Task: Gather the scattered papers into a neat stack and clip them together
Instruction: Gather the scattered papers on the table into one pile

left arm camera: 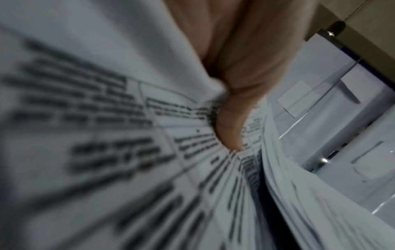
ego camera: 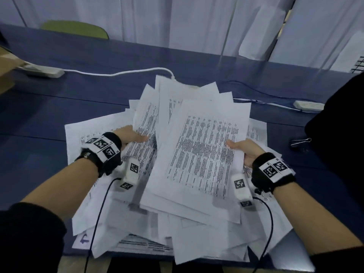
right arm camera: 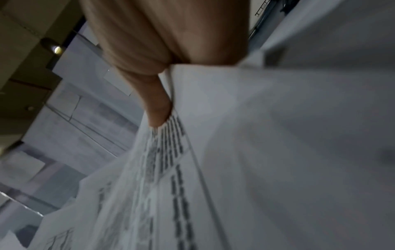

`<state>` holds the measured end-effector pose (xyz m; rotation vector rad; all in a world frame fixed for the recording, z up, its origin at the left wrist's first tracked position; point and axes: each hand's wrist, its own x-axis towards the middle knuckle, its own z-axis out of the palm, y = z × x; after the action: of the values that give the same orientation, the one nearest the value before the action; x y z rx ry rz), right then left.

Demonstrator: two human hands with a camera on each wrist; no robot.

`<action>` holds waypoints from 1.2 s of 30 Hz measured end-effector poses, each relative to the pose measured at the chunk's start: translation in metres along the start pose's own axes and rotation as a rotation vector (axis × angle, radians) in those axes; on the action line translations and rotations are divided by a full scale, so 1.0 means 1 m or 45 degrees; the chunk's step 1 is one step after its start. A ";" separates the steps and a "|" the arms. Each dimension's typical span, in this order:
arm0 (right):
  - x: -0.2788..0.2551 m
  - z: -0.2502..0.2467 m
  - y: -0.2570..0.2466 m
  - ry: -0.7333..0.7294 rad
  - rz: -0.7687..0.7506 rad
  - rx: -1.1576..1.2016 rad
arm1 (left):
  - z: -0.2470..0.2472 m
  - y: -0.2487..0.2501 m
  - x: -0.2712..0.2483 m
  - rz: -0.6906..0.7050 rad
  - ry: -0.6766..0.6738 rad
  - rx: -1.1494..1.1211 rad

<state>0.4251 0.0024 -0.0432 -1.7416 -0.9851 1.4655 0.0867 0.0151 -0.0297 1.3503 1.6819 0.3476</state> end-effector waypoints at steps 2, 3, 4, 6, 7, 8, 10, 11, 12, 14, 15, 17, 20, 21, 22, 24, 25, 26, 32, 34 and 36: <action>0.000 -0.001 -0.002 0.013 -0.007 0.066 | -0.001 -0.002 0.004 0.023 0.089 -0.188; -0.009 0.000 -0.006 0.021 0.004 0.100 | -0.002 -0.004 0.009 0.051 0.095 -0.323; -0.019 0.004 -0.011 0.006 0.025 0.137 | -0.002 -0.003 0.005 0.076 0.082 -0.431; -0.021 0.003 -0.012 -0.017 0.043 0.218 | -0.001 0.000 -0.002 0.098 0.017 -0.581; -0.023 0.003 -0.013 -0.039 0.022 0.257 | 0.001 0.000 -0.002 0.097 -0.044 -0.646; -0.023 0.004 -0.013 -0.047 0.009 0.275 | 0.005 0.000 -0.004 0.091 -0.100 -0.708; -0.020 0.007 -0.013 -0.049 -0.013 0.243 | 0.012 0.000 -0.005 0.071 -0.120 -0.783; -0.019 0.010 -0.013 -0.017 -0.019 0.189 | 0.016 0.000 -0.006 0.064 -0.104 -0.796; -0.018 0.013 -0.012 0.011 -0.023 0.139 | 0.021 0.000 -0.005 0.059 -0.074 -0.803; -0.017 0.019 -0.010 0.063 -0.004 0.075 | 0.027 0.002 -0.004 0.057 0.033 -0.827; -0.016 0.019 -0.007 0.060 0.003 0.073 | 0.026 0.001 -0.002 0.077 0.083 -0.851; -0.014 0.017 -0.005 0.061 0.026 0.113 | 0.025 -0.003 0.006 0.082 0.130 -0.895; -0.025 0.019 -0.010 0.022 0.078 0.147 | 0.025 -0.003 0.005 0.034 0.068 -1.031; -0.025 0.020 -0.010 -0.009 0.068 0.161 | 0.029 -0.001 0.002 0.051 0.001 -1.065; -0.027 0.024 -0.010 -0.062 0.055 0.171 | 0.034 0.001 0.000 0.066 -0.075 -1.093; -0.030 0.035 -0.009 -0.093 0.032 0.055 | 0.046 0.003 -0.002 0.113 -0.197 -1.088; -0.027 0.038 -0.005 -0.085 0.028 0.003 | 0.049 0.004 -0.004 0.133 -0.230 -1.071; -0.026 0.038 -0.003 -0.067 0.009 -0.038 | 0.050 0.003 -0.005 0.132 -0.241 -1.057; -0.030 0.013 -0.013 0.041 -0.016 -0.046 | 0.034 -0.017 0.003 0.027 -0.152 -0.892; -0.030 -0.003 -0.016 0.116 -0.049 -0.017 | 0.029 -0.016 0.002 -0.048 -0.103 -0.836; -0.033 -0.018 -0.018 0.222 -0.049 -0.044 | 0.025 -0.013 0.002 -0.162 0.026 -0.780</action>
<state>0.4374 -0.0168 -0.0084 -1.8304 -0.9517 1.2553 0.0982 0.0048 -0.0530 0.7840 1.4955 0.7334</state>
